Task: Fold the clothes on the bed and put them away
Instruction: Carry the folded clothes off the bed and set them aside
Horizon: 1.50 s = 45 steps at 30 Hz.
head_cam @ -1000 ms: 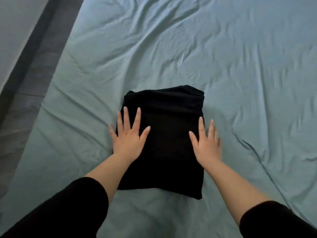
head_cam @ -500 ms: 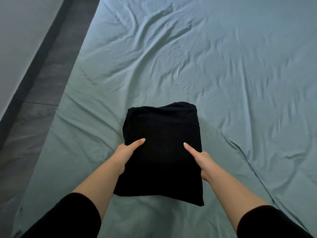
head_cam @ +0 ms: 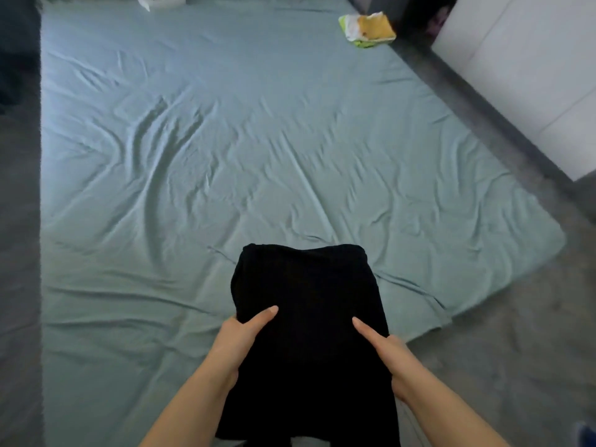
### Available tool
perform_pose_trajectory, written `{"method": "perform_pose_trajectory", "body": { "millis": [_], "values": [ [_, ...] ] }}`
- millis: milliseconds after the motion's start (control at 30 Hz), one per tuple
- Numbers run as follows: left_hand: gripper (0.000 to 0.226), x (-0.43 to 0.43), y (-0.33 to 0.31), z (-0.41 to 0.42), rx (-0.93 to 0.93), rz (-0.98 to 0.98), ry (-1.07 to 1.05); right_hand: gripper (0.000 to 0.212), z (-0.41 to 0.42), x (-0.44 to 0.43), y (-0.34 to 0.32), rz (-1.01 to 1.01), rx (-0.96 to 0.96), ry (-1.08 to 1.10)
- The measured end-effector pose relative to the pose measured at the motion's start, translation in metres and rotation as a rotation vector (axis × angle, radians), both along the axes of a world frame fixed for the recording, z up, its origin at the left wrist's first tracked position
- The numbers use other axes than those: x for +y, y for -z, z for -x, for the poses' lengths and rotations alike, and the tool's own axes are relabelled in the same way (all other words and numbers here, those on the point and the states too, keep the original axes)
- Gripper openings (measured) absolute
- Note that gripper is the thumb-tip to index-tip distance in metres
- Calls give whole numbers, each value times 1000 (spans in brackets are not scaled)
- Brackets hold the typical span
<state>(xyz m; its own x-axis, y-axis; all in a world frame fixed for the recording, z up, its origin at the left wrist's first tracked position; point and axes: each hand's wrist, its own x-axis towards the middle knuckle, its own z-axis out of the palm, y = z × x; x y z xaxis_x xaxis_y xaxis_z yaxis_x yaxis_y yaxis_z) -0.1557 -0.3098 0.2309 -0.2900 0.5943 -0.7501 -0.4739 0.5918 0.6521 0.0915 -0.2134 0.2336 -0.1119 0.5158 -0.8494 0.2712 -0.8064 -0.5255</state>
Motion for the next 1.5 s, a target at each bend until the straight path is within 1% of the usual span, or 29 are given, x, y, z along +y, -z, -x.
{"method": "perform_pose_trajectory", "body": {
  "millis": [100, 200, 333, 467, 667, 800, 900, 1033, 1100, 1167, 1233, 1333, 1500],
  "values": [
    [45, 18, -29, -53, 20, -50, 109, 56, -62, -2, -32, -52, 48, 95],
    [38, 39, -55, -111, 54, -99, 195, 55, -126, 2, -59, -108, 74, 168],
    [38, 65, -81, -200, 87, -120, 308, 55, -226, 0, -80, -149, 85, 258],
    [52, 95, -94, -294, 147, -101, 429, 49, -324, 1, -97, -169, 151, 333],
    [66, 141, -104, -423, 191, -79, 634, 58, -451, 1, -108, -238, 100, 472],
    [71, 186, -105, -497, 200, -120, 730, 51, -519, 17, -105, -273, 118, 586],
    [65, 249, -103, -560, 198, -136, 810, 47, -573, 58, -94, -287, 94, 667],
    [57, 298, -102, -601, 192, -204, 813, 37, -601, 96, -96, -307, 84, 722],
    [51, 346, -96, -635, 174, -221, 843, 39, -632, 136, -93, -322, 35, 756],
    [49, 398, -95, -671, 158, -238, 886, 40, -662, 179, -96, -333, 6, 800],
    [50, 447, -95, -702, 132, -238, 916, 39, -690, 219, -99, -344, 17, 827],
    [43, 512, -102, -748, 90, -260, 961, 40, -730, 274, -109, -354, 21, 866],
    [34, 604, -110, -822, 107, -267, 987, 41, -801, 359, -113, -373, 32, 901]
  ]
}}
